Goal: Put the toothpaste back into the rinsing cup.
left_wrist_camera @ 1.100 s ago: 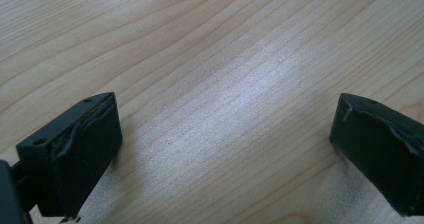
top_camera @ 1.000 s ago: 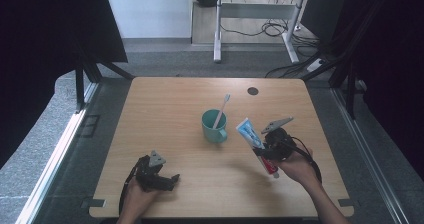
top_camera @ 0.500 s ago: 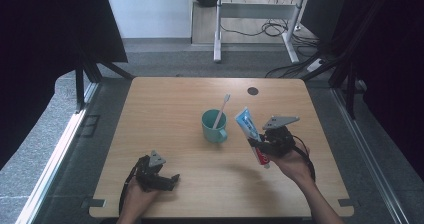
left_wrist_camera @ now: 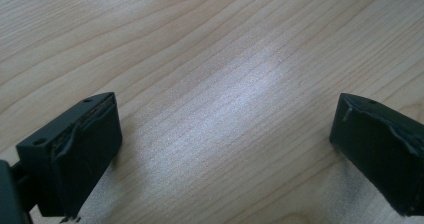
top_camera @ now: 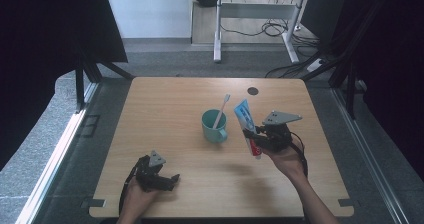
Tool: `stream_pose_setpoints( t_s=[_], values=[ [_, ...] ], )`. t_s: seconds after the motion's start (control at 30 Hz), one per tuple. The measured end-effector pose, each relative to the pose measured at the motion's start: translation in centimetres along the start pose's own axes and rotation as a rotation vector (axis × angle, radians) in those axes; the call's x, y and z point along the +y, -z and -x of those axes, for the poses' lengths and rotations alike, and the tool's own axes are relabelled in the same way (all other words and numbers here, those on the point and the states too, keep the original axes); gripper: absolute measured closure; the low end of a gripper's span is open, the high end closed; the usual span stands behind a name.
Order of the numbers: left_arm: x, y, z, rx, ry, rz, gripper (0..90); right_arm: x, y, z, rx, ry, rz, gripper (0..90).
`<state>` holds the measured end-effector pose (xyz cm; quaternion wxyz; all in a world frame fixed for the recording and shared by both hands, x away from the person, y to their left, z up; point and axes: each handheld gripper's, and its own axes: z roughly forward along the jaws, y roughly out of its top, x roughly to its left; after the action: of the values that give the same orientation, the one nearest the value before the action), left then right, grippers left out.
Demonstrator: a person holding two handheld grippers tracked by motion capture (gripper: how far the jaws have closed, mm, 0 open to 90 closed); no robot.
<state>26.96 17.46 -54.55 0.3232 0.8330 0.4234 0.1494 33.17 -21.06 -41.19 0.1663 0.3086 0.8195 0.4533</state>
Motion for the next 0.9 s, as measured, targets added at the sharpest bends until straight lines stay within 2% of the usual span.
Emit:
stream_pose_setpoints(
  t_s=[0.5,0.9],
  values=[
    [0.0,0.0,0.0,0.0,-0.001,0.0,0.2,1.6,-1.1,0.6,0.008,-0.044,0.098,72.1],
    [0.0,0.0,0.0,-0.001,-0.002,-0.001,0.2,3.0,-2.1,0.8,0.013,-0.034,0.143,72.1]
  ],
)
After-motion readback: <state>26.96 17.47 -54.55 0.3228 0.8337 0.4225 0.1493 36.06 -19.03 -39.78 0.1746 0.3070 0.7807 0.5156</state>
